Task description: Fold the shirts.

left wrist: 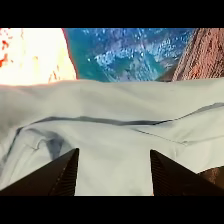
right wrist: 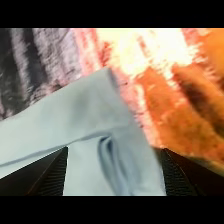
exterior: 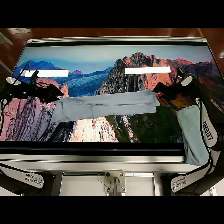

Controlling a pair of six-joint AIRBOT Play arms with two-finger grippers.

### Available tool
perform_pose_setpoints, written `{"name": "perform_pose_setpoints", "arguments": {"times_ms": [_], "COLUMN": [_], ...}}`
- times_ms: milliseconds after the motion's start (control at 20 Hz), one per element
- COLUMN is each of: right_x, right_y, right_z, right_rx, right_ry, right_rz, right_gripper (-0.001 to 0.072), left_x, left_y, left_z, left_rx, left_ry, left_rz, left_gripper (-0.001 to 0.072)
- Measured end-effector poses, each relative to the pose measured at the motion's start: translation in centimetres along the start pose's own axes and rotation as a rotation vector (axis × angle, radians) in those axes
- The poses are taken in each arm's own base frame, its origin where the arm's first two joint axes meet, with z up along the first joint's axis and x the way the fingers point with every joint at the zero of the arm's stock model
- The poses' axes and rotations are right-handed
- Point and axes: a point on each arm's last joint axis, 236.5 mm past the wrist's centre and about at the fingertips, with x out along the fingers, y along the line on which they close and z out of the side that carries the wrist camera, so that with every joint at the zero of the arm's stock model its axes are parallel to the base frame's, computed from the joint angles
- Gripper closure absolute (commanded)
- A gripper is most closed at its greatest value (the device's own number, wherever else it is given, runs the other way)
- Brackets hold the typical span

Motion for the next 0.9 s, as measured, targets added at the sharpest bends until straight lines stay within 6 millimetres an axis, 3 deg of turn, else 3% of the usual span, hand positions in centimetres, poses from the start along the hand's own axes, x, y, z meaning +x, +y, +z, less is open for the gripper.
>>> {"name": "perform_pose_setpoints", "arguments": {"times_ms": [200, 300, 350, 400, 450, 550, 600, 900], "right_x": [1.5, 2.7, 3.2, 3.6, 3.7, 2.8, 1.9, -8.2], "right_y": [-0.7, 0.2, 1.0, 1.6, 2.1, 3.7, 4.6, 10.7], "right_z": [-1.1, -2.5, -3.2, -4.5, -5.7, -6.4, -6.4, -4.4], "right_rx": [0.054, 0.076, 0.09, 0.09, 0.086, 0.049, 0.023, -0.109], "right_ry": [0.053, 0.104, 0.132, 0.184, 0.229, 0.275, 0.285, 0.222], "right_rz": [0.01, 0.049, 0.084, 0.11, 0.129, 0.187, 0.214, 0.326], "right_gripper": [0.0025, 0.0052, 0.0294, 0.0539, 0.0645, 0.065, 0.0651, 0.0651], "left_x": [-0.4, -0.1, 0.1, 0.4, 0.8, 1.6, 2.1, 7.0], "left_y": [-0.7, -1.7, -2.4, -3.1, -3.9, -5.4, -6.4, -14.9], "left_z": [-0.7, -1.4, -1.7, -2.2, -2.6, -3.5, -4.0, -7.9], "left_rx": [0.004, 0.013, 0.02, 0.03, 0.041, 0.066, 0.082, 0.258], "left_ry": [0.048, 0.078, 0.093, 0.111, 0.124, 0.153, 0.169, 0.211], "left_rz": [-0.03, -0.049, -0.063, -0.074, -0.084, -0.098, -0.109, -0.193], "left_gripper": [0.0181, 0.0183, 0.0192, 0.0277, 0.0382, 0.0594, 0.0652, 0.0669]}}
